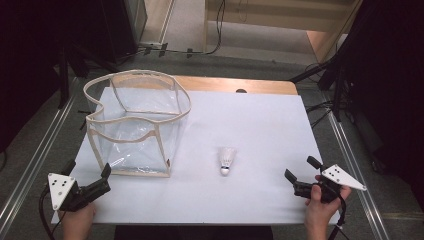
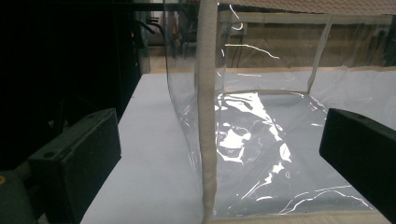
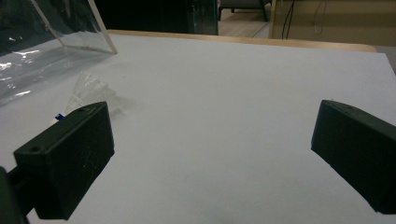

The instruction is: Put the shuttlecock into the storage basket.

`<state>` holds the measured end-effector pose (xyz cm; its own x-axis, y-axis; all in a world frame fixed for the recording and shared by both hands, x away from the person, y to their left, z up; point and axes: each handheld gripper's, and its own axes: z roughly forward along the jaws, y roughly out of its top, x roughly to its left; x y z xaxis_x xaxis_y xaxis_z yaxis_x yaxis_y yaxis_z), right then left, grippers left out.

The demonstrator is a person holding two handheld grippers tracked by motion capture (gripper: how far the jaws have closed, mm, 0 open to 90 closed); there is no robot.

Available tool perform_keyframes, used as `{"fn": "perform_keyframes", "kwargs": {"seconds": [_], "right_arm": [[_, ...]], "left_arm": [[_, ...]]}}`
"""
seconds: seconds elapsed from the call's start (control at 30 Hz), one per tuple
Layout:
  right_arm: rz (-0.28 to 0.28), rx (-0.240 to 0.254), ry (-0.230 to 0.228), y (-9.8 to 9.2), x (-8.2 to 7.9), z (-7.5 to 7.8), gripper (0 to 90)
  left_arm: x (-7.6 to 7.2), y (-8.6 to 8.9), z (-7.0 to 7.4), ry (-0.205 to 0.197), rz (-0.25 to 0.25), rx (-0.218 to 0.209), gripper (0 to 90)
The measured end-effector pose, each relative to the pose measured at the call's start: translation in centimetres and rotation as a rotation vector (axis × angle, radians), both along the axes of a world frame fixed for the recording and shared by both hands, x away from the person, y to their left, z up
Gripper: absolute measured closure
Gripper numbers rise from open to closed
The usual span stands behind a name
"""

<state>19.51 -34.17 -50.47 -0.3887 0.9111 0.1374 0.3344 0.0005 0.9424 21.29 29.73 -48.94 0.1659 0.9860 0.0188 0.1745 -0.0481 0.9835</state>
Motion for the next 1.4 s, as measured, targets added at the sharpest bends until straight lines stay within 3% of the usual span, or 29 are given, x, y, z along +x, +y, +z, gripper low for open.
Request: {"fn": "perform_keyframes", "kwargs": {"seconds": [0.27,0.47,0.67,0.73,0.97,1.03,1.07,1.1,1.13,1.27,1.33,1.37,1.4], "right_arm": [[0.042,-0.013,0.001,0.9,0.0,0.6,0.0],[0.086,-0.07,0.03,2.3,0.3,1.0,0.0],[0.118,-0.084,0.053,3.6,0.8,1.3,0.0],[0.111,-0.097,0.059,4.1,1.0,1.4,9.2],[0.168,-0.12,0.11,5.8,2.1,1.7,12.8],[0.142,-0.137,0.14,6.6,2.8,2.0,26.0],[0.142,-0.137,0.14,6.6,2.8,2.0,26.0],[0.179,-0.12,0.154,6.9,3.3,2.1,38.6],[0.192,-0.123,0.166,7.2,3.5,2.2,43.6],[0.218,-0.163,0.198,8.2,4.3,2.2,53.4],[0.24,-0.2,0.236,9.4,5.2,2.1,64.4],[0.24,-0.2,0.236,9.4,5.2,2.1,64.4],[0.266,-0.248,0.253,10.4,5.7,1.9,74.1]], "left_arm": [[0.0,-0.1,0.0,-0.004,0.001,0.005,0.0],[0.0,-0.1,0.0,-0.005,0.001,0.007,0.0],[0.0,-0.1,0.0,-0.005,0.001,0.007,0.0],[0.0,-0.1,0.0,-0.006,0.0,0.015,0.0],[0.0,-0.3,-0.1,-0.008,-0.003,0.028,0.0],[0.0,-0.3,-0.1,-0.008,-0.002,0.024,0.0],[0.0,-0.3,-0.1,-0.008,-0.002,0.024,0.0],[0.0,-0.3,-0.1,-0.007,-0.002,0.025,0.0],[0.0,-0.3,-0.1,-0.007,-0.002,0.03,0.0],[0.0,-0.4,-0.1,-0.006,0.0,0.036,0.0],[0.0,-0.4,-0.1,-0.004,0.0,0.038,0.0],[0.0,-0.4,-0.1,-0.004,0.0,0.038,0.0],[0.0,-0.4,-0.1,-0.004,0.0,0.038,0.0]]}}
